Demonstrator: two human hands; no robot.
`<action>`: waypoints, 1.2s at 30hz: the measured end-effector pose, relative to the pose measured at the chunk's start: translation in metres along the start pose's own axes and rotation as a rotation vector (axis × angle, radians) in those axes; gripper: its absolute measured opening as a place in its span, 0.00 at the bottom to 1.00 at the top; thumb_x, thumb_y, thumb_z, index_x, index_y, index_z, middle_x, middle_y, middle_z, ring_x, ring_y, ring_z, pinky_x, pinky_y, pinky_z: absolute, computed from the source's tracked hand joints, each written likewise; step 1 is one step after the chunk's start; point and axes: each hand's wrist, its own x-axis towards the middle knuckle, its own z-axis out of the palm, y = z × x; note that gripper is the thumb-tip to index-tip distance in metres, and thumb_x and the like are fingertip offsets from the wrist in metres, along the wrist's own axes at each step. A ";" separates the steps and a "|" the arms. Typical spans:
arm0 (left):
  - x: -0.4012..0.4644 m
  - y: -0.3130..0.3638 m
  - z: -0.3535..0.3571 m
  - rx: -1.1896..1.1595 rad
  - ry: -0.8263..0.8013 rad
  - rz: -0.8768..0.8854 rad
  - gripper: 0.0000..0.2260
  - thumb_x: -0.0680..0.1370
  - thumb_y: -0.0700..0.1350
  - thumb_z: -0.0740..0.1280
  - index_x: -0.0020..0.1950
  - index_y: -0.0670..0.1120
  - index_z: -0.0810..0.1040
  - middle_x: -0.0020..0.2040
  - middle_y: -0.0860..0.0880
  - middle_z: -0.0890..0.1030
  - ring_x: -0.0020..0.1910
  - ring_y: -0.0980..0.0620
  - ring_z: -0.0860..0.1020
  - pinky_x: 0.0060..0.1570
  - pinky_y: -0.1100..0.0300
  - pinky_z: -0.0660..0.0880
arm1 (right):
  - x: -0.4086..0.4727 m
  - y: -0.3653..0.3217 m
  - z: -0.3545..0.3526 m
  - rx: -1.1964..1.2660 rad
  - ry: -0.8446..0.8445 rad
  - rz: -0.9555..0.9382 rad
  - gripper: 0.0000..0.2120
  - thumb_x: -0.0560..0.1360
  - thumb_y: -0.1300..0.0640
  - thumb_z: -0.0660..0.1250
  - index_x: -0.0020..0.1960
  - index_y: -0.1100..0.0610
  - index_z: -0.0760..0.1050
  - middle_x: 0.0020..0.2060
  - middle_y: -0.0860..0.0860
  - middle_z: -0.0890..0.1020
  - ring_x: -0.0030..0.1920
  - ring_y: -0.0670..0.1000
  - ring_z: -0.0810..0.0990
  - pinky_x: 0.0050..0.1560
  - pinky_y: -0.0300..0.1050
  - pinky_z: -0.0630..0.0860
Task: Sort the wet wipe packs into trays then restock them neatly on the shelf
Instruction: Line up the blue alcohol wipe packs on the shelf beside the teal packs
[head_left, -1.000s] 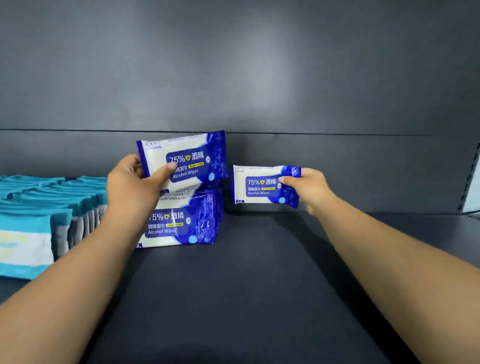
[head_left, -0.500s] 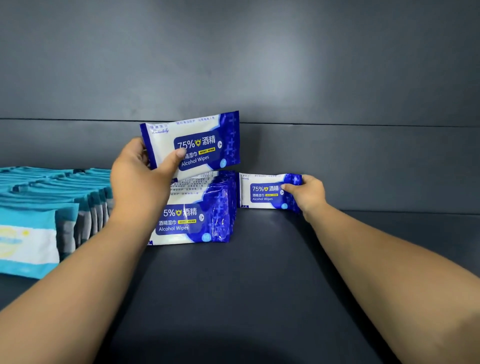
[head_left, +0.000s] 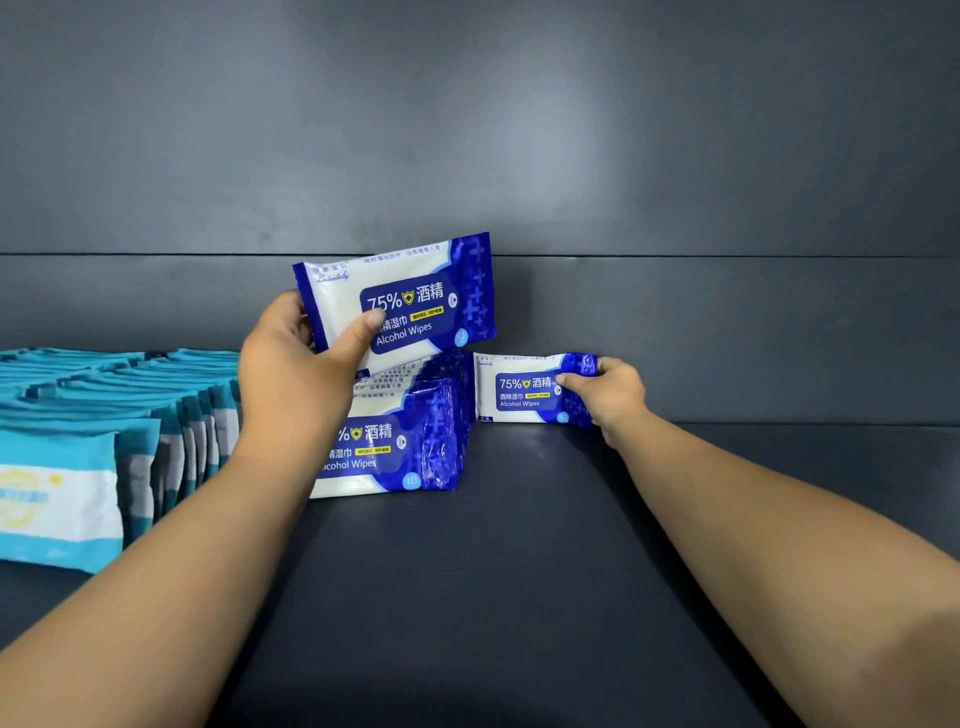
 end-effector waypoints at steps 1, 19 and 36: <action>0.000 0.000 0.000 -0.004 -0.002 -0.001 0.08 0.73 0.44 0.71 0.44 0.53 0.73 0.41 0.58 0.79 0.43 0.55 0.80 0.51 0.51 0.78 | 0.001 -0.001 0.000 0.001 -0.002 -0.004 0.12 0.69 0.59 0.73 0.35 0.52 0.71 0.48 0.57 0.82 0.49 0.57 0.81 0.53 0.53 0.78; -0.002 -0.003 0.004 -0.005 -0.047 0.015 0.08 0.73 0.45 0.71 0.46 0.52 0.73 0.43 0.57 0.79 0.46 0.53 0.81 0.52 0.50 0.78 | -0.001 0.003 -0.012 0.196 -0.198 0.041 0.07 0.71 0.66 0.70 0.39 0.56 0.75 0.40 0.55 0.81 0.35 0.50 0.80 0.36 0.42 0.80; -0.007 -0.003 0.011 -0.046 -0.212 -0.043 0.08 0.72 0.44 0.71 0.42 0.53 0.73 0.41 0.58 0.80 0.38 0.63 0.79 0.37 0.69 0.77 | -0.047 -0.085 -0.018 0.384 -0.441 -0.052 0.13 0.75 0.46 0.64 0.46 0.56 0.74 0.38 0.51 0.81 0.37 0.48 0.79 0.41 0.41 0.78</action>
